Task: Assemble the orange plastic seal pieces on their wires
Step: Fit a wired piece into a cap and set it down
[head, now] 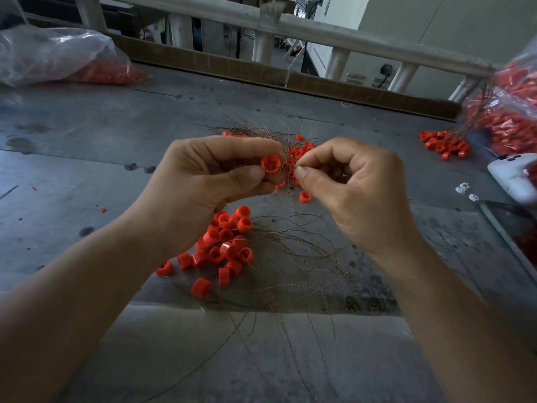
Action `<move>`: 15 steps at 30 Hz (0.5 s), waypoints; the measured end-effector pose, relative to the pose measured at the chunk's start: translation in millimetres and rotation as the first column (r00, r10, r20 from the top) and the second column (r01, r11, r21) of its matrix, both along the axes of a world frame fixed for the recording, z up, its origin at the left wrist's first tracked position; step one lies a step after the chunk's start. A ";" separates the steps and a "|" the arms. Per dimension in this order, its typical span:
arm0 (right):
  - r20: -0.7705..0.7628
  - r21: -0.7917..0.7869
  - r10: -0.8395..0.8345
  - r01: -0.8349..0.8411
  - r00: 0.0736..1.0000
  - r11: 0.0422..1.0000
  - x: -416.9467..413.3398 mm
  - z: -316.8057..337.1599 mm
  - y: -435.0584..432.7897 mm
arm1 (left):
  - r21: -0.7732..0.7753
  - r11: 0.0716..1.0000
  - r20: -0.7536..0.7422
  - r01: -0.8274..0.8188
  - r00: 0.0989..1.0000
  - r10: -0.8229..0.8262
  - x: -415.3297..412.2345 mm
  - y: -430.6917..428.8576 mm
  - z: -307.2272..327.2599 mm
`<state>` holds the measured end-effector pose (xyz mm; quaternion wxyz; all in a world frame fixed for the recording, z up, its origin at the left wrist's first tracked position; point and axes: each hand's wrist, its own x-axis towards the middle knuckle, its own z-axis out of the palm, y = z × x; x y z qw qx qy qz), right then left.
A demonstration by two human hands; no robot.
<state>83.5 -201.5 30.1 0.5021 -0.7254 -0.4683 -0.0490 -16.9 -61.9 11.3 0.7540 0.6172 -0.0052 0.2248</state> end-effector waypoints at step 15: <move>-0.244 -0.128 0.158 -0.193 0.957 0.973 -5.5 -4.9 5.3 | -0.114 0.983 -0.005 0.144 0.989 -0.146 -0.1 -2.3 -0.9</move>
